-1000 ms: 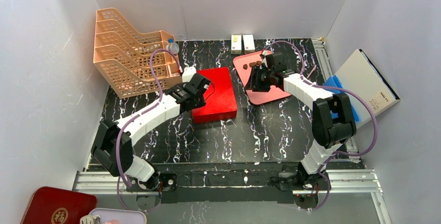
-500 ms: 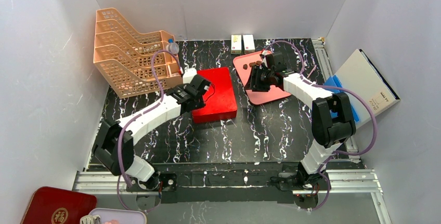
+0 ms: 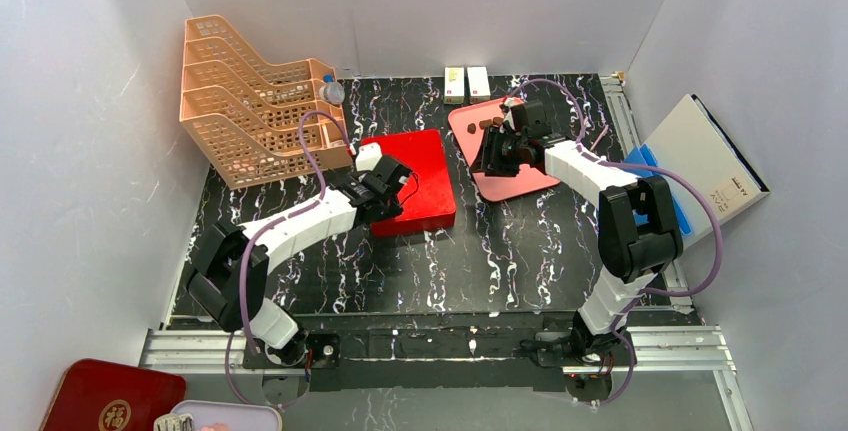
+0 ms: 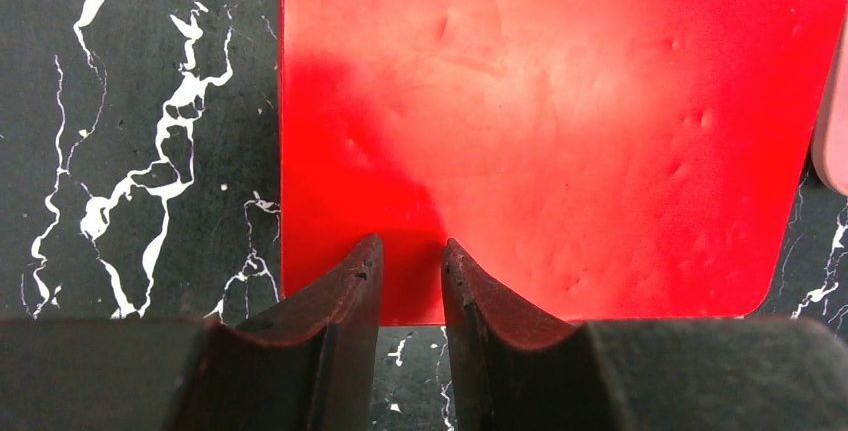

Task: Pack the chocolate
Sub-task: Close the box lid on the packing box.

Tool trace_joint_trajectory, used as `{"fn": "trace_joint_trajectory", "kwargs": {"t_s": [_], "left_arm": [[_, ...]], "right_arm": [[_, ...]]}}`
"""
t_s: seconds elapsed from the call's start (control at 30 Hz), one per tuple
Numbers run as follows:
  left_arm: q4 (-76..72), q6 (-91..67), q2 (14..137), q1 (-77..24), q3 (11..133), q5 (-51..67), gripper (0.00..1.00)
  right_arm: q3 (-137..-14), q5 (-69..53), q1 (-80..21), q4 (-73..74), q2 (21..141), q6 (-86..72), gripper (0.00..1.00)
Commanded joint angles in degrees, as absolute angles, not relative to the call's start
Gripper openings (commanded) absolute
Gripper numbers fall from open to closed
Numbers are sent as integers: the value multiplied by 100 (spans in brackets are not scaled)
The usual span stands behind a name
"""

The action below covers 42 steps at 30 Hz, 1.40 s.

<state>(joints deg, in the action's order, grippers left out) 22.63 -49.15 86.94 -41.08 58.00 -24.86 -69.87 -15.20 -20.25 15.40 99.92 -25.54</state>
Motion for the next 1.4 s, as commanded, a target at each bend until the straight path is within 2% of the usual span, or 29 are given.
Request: {"fn": "trace_joint_trajectory", "kwargs": {"t_s": [0.0, 0.23, 0.4, 0.57, 0.63, 0.7, 0.93, 1.37], "left_arm": [[2992, -4989, 8587, -4155, 5897, -2709, 28], [2997, -4759, 8030, -4151, 6424, -3449, 33], [2962, -5074, 7348, -4153, 6252, -4179, 36], [2560, -5216, 6702, -4133, 5701, -4571, 48], [2462, -5379, 6567, -4069, 5483, -4587, 57], [2259, -5467, 6544, -3844, 5246, -4324, 61], [905, -5677, 6767, -2849, 4383, -2969, 62], [-680, -5467, 8002, -2196, 4370, -1972, 65]], "right_arm": [[-6969, -1575, -2003, 1415, 9812, -2588, 55], [-7211, -1747, -2003, 1469, 9785, -2586, 55], [-7694, -1963, -2003, 1710, 9964, -2464, 55], [-8127, -2248, -1996, 1709, 10278, -2413, 63], [-8339, -2333, -2003, 1775, 10481, -2381, 66], [-8579, -2456, -2004, 1870, 10733, -2329, 69], [-9187, -2652, -1997, 1902, 11347, -2180, 73], [-10302, -2939, -2027, 2142, 12436, -2109, 73]]}}
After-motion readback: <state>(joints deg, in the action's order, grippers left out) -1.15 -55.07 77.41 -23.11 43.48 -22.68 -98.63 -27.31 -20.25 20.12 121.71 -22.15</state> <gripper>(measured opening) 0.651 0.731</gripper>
